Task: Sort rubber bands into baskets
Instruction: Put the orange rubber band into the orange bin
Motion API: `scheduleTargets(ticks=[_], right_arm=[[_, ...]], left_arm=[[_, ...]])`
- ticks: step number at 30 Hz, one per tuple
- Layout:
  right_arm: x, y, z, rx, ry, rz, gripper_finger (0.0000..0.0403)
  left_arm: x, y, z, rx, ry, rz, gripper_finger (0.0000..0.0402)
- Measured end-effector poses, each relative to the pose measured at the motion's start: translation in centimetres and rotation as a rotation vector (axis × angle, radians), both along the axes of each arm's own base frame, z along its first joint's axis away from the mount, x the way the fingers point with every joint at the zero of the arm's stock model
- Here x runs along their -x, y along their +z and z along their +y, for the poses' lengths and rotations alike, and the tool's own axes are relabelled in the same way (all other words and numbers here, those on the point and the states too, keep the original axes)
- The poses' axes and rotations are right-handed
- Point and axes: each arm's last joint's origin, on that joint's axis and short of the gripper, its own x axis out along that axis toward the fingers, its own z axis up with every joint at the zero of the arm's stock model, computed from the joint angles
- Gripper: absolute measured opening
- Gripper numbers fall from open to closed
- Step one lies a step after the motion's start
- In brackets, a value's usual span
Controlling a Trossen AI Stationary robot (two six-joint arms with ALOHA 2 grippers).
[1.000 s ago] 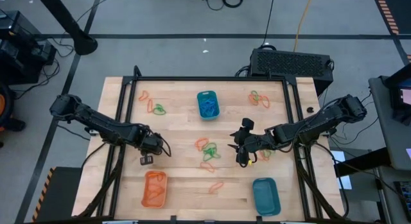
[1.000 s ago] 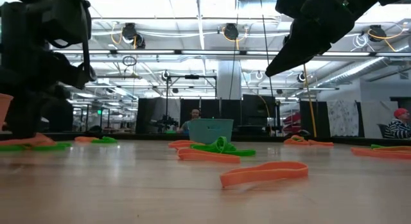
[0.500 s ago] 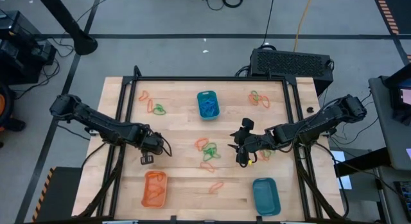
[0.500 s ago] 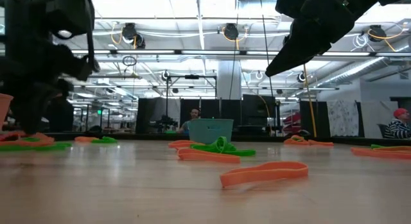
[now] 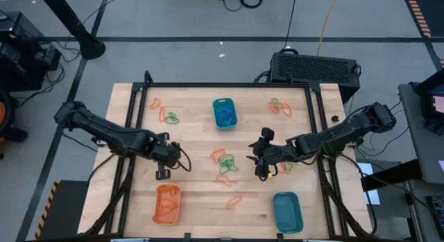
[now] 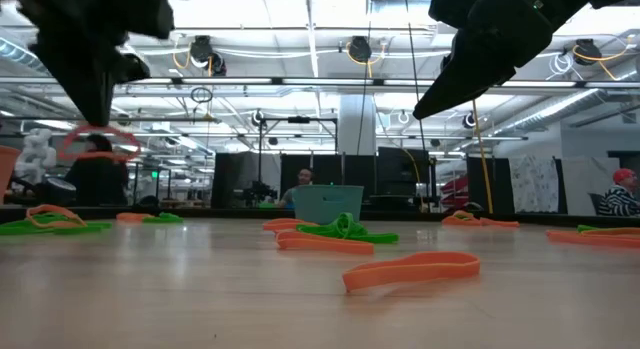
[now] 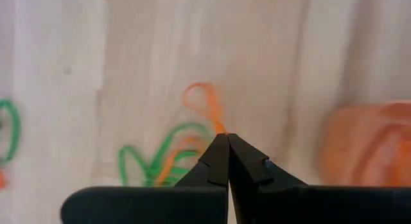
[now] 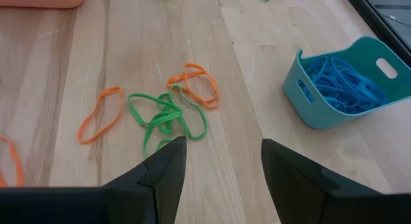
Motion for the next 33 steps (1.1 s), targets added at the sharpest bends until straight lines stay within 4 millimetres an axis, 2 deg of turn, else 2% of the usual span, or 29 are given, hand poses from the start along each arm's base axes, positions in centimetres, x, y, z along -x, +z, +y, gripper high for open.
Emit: scheduleTargets(ticks=[4,8,12,16,23,33], right_arm=[[0.0,0.0,0.0,0.0,0.0,0.0,0.0194],[0.0,0.0,0.0,0.0,0.0,0.0,0.0194],[0.0,0.0,0.0,0.001,0.001,0.001,0.0194],[0.0,0.0,0.0,0.001,0.001,-0.001,0.0194],[-0.1,0.1,0.0,-0.01,-0.005,-0.016,0.0194],[-0.1,0.1,0.0,-0.024,-0.016,-0.02,0.0194]], left_arm=[[0.1,1.1,-1.6,0.13,0.01,0.001,0.0001],[0.5,1.6,-4.2,0.269,0.0,-0.028,0.0001],[0.9,2.1,-6.8,0.35,-0.032,-0.104,0.0],[1.6,2.3,-8.5,0.383,-0.009,-0.157,0.0],[2.4,1.6,-10.0,0.37,-0.012,-0.149,0.0],[2.2,0.9,-10.2,0.348,0.023,-0.11,0.0034]])
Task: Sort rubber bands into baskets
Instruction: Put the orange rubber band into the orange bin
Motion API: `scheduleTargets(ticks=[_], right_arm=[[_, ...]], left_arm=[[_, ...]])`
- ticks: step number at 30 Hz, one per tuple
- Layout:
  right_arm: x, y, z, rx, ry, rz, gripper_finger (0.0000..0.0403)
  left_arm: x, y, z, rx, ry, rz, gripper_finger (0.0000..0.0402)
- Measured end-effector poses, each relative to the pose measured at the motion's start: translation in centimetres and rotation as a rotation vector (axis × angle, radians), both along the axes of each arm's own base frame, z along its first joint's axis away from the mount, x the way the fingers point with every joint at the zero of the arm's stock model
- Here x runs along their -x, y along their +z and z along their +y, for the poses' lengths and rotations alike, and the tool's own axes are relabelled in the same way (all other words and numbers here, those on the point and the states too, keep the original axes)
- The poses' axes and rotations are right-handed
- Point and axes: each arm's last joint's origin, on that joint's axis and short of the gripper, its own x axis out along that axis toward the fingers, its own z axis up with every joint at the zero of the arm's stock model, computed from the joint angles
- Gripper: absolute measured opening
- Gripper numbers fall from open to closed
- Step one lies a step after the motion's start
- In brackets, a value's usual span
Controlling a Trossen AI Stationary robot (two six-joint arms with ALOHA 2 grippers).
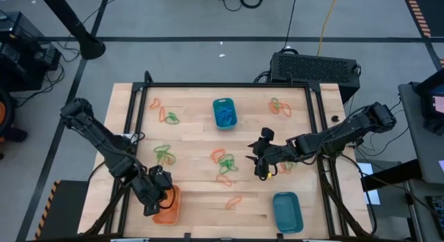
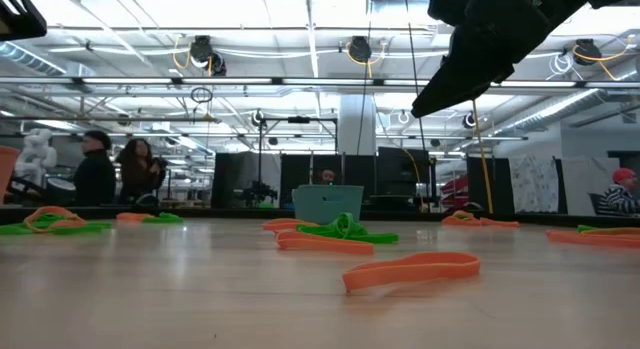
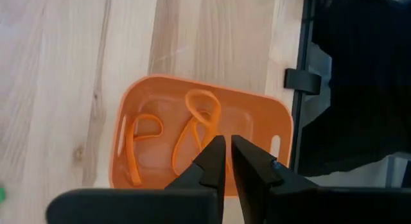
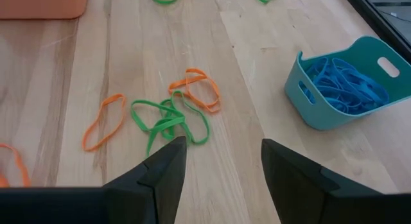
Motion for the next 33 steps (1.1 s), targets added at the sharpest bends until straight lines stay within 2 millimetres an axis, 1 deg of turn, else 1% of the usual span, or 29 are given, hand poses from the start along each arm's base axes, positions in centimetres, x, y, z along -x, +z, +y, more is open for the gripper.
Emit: scheduleTargets(ticks=[8,13,21,25,30,33], right_arm=[[0.0,0.0,0.0,0.001,0.0,0.0,0.0194],[0.0,0.0,0.0,0.003,0.002,0.001,0.0194],[0.0,0.0,0.0,0.003,0.002,0.002,0.0194],[0.0,0.0,0.0,0.004,0.003,0.007,0.0194],[0.1,-0.2,0.0,0.012,0.006,0.023,0.0194],[0.2,-0.2,0.0,0.029,0.019,0.032,0.0194]], left_arm=[[0.2,-0.1,0.2,-0.022,-0.009,0.022,0.0057],[-0.4,-0.1,0.7,-0.077,-0.028,-0.036,0.0058],[-3.0,0.4,2.9,-0.248,-0.044,-0.229,0.0058],[-4.6,1.0,4.0,-0.343,-0.087,-0.373,0.0058],[-6.5,2.2,5.4,-0.502,-0.041,-0.55,0.0058],[-7.7,2.8,6.8,-0.537,0.01,-0.612,0.0058]])
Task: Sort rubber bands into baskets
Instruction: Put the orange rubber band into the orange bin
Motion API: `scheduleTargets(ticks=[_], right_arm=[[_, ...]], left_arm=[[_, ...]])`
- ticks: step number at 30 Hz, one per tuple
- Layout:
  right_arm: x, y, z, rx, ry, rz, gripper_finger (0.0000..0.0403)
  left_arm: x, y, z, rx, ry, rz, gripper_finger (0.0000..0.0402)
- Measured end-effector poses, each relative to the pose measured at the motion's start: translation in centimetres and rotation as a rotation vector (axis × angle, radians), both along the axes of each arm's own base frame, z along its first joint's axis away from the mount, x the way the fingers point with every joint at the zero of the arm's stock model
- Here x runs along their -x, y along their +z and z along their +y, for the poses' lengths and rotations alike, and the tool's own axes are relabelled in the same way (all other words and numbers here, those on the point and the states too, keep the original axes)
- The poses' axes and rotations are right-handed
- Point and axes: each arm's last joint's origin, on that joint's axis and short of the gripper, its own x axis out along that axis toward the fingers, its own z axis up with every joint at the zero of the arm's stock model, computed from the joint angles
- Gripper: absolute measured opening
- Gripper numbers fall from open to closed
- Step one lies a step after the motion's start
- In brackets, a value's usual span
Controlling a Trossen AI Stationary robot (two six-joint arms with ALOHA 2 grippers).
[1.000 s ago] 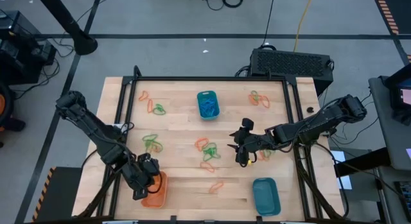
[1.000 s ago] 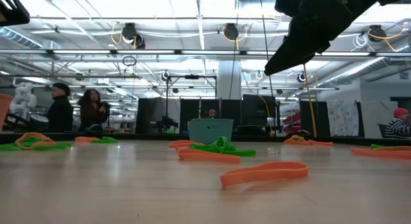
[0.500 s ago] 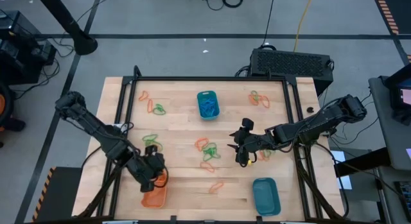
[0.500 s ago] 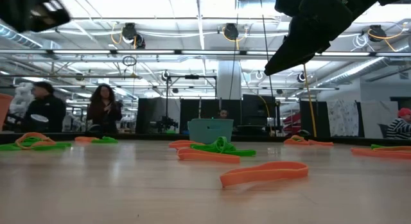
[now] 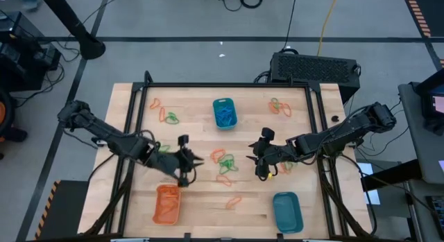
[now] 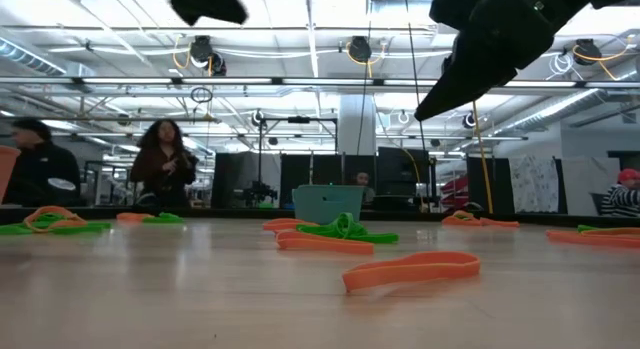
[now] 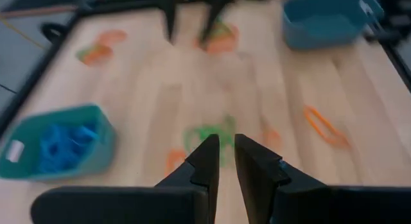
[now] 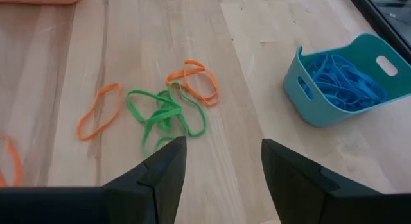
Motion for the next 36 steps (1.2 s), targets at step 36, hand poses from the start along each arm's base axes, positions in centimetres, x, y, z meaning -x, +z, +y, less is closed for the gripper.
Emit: scheduleTargets(ticks=[36], right_arm=[[2.7,-0.2,-8.4,-0.043,-0.376,0.245,0.0194]], left_arm=[[-8.9,-6.6,7.8,-0.054,-0.017,-0.254,0.0093]])
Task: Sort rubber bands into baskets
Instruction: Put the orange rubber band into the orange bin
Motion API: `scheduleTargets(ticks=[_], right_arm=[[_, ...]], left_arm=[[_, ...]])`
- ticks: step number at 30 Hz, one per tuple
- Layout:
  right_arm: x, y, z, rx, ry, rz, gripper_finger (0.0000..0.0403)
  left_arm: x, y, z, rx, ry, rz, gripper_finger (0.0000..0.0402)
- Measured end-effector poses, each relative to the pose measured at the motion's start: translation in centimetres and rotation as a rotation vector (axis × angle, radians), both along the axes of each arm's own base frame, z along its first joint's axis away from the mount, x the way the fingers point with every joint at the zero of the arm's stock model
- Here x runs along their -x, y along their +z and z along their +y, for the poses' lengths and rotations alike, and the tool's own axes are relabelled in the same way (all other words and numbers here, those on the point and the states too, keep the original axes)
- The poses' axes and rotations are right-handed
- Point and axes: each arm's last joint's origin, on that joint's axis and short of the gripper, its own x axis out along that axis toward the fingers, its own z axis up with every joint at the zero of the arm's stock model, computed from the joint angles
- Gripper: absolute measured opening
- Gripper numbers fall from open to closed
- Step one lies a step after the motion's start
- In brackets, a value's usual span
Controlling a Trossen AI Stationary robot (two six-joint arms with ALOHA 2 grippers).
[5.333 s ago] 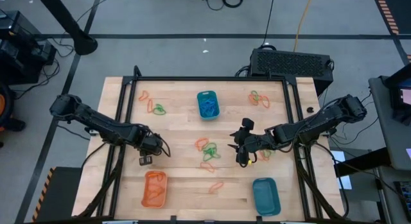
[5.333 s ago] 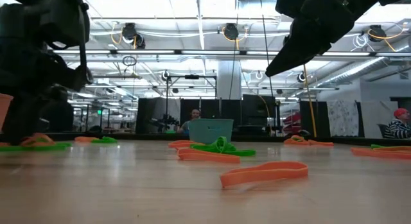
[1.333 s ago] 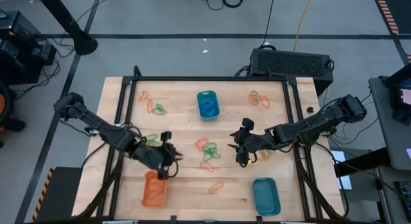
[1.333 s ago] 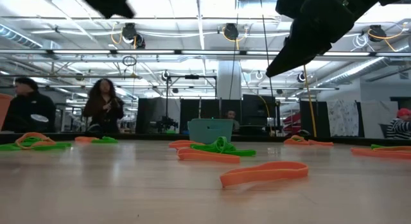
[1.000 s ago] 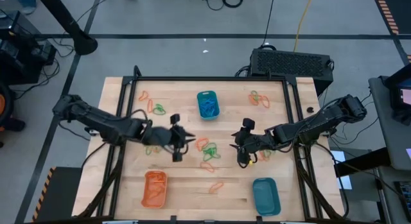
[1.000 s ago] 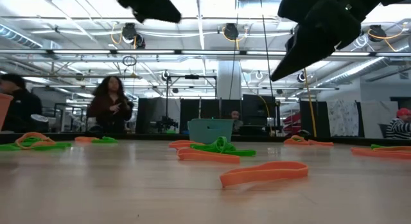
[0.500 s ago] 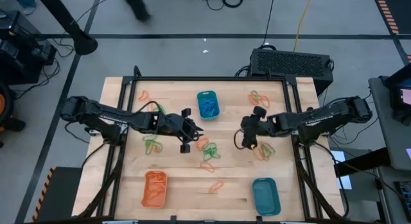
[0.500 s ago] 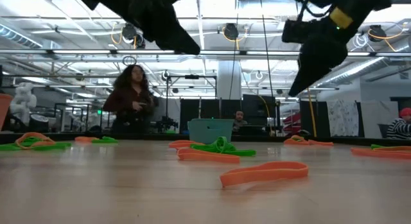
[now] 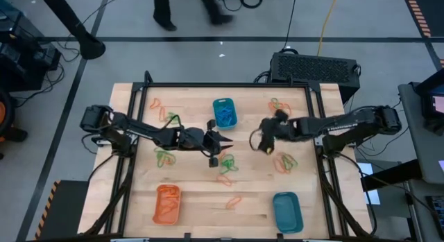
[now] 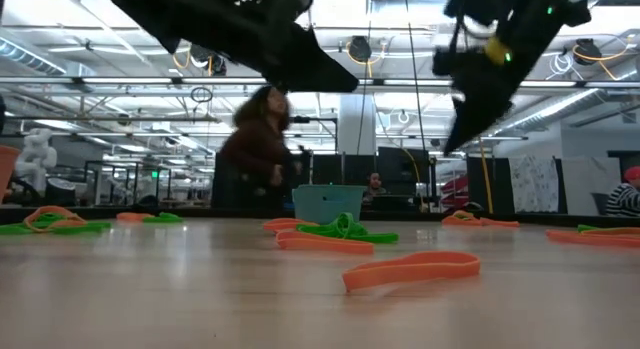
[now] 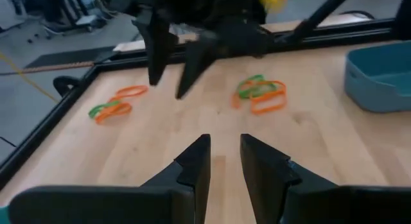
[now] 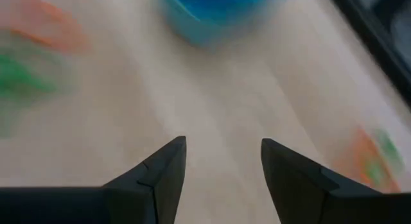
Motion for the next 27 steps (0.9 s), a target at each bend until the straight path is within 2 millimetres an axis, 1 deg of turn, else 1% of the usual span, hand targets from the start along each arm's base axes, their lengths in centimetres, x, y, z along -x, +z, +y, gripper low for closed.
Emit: scheduleTargets(ticks=[3,5,7,10,13,18,27], right_arm=[[1.4,-0.5,-3.0,-0.025,-0.165,0.097,0.0194],[2.2,-0.6,-4.9,-0.04,-0.246,0.137,0.0194],[2.9,-0.6,-6.8,-0.046,-0.299,0.149,0.0194],[4.2,-0.7,-9.6,-0.035,-0.376,0.173,0.0194],[5.3,-1.0,-11.7,-0.079,-0.428,0.186,0.0194],[6.3,-2.2,-13.9,-0.112,-0.484,0.238,0.0194],[6.3,-5.2,-16.3,-0.151,-0.503,0.327,0.0194]], left_arm=[[-0.6,-0.7,0.3,0.0,0.011,-0.02,0.0093],[-0.8,-1.4,0.3,-0.002,0.012,0.001,0.0093],[-0.9,-2.0,0.4,-0.004,0.013,0.027,0.0093],[-0.8,-2.1,0.4,-0.005,0.012,0.04,0.0093],[-0.8,-2.2,0.3,-0.005,0.009,0.05,0.0093],[-0.8,-2.2,0.4,-0.005,0.009,0.054,0.0093],[-0.8,-2.2,0.3,-0.005,0.008,0.054,0.0093]])
